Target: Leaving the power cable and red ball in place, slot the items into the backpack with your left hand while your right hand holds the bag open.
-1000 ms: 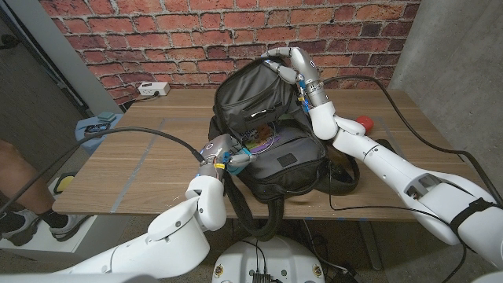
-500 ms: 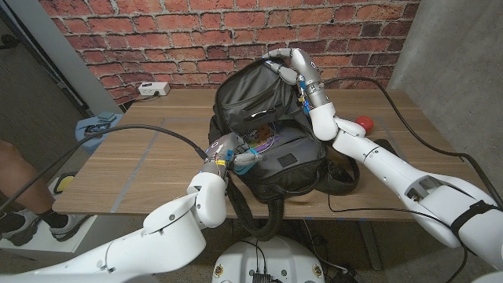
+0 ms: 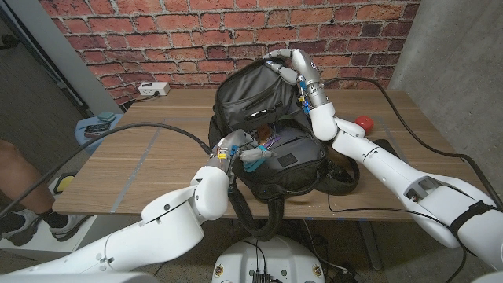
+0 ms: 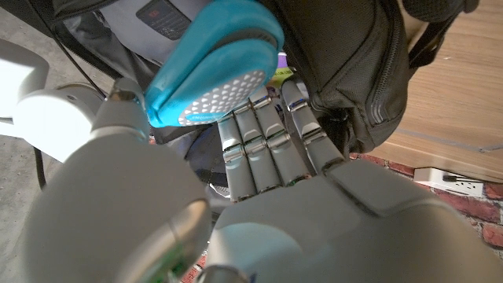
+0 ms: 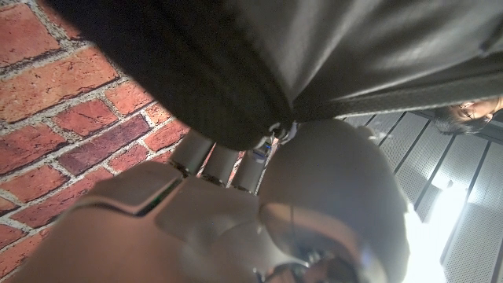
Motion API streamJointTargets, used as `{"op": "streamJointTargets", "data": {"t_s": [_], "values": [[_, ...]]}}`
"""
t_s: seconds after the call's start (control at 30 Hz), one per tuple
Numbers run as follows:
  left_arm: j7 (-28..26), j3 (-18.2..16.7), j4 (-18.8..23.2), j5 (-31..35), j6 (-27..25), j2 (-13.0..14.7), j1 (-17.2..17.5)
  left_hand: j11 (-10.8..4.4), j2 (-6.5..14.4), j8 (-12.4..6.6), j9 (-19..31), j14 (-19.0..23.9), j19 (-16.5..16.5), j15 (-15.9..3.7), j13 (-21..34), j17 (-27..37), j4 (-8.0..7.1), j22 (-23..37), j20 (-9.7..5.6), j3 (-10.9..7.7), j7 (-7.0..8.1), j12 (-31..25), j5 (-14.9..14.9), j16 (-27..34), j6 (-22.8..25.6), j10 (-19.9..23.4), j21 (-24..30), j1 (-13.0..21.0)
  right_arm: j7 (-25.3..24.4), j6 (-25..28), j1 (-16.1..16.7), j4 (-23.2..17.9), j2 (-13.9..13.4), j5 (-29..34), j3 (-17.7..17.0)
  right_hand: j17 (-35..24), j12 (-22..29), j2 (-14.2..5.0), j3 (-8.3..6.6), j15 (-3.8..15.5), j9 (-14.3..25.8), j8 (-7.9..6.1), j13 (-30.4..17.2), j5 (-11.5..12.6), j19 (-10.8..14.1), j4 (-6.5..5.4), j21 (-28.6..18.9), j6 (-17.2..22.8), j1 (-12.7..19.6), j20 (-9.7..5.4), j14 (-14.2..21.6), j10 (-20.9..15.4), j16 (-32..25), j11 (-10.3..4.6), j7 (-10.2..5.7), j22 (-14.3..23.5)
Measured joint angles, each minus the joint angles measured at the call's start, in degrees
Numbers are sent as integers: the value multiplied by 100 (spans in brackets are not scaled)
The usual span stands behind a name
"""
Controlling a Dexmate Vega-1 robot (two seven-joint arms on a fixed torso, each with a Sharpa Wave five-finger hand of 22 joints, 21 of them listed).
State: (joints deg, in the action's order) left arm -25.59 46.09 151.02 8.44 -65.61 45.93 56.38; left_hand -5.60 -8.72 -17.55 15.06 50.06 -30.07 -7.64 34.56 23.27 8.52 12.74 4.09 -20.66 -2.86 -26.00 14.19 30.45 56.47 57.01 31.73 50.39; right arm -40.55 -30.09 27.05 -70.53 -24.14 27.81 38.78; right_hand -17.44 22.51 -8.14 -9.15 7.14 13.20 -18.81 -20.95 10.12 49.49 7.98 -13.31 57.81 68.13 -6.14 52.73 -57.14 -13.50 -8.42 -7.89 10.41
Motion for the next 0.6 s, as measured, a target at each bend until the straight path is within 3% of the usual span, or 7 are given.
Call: {"op": "streamJointTargets", "data": {"t_s": [0.6], "values": [[166,-242,-137,-564,448,-12,-72,1,-1,4,-5,-32,31,29,54,28,23,-2,32,24,-20,38,-5,0,-23,0,48,1,37,1,-92,214,69,-140,40,1,-21,13,0,0,-5,2,-20,-5,-22,0,0,0,-10,-22,0,0,0,0,0,0]]}}
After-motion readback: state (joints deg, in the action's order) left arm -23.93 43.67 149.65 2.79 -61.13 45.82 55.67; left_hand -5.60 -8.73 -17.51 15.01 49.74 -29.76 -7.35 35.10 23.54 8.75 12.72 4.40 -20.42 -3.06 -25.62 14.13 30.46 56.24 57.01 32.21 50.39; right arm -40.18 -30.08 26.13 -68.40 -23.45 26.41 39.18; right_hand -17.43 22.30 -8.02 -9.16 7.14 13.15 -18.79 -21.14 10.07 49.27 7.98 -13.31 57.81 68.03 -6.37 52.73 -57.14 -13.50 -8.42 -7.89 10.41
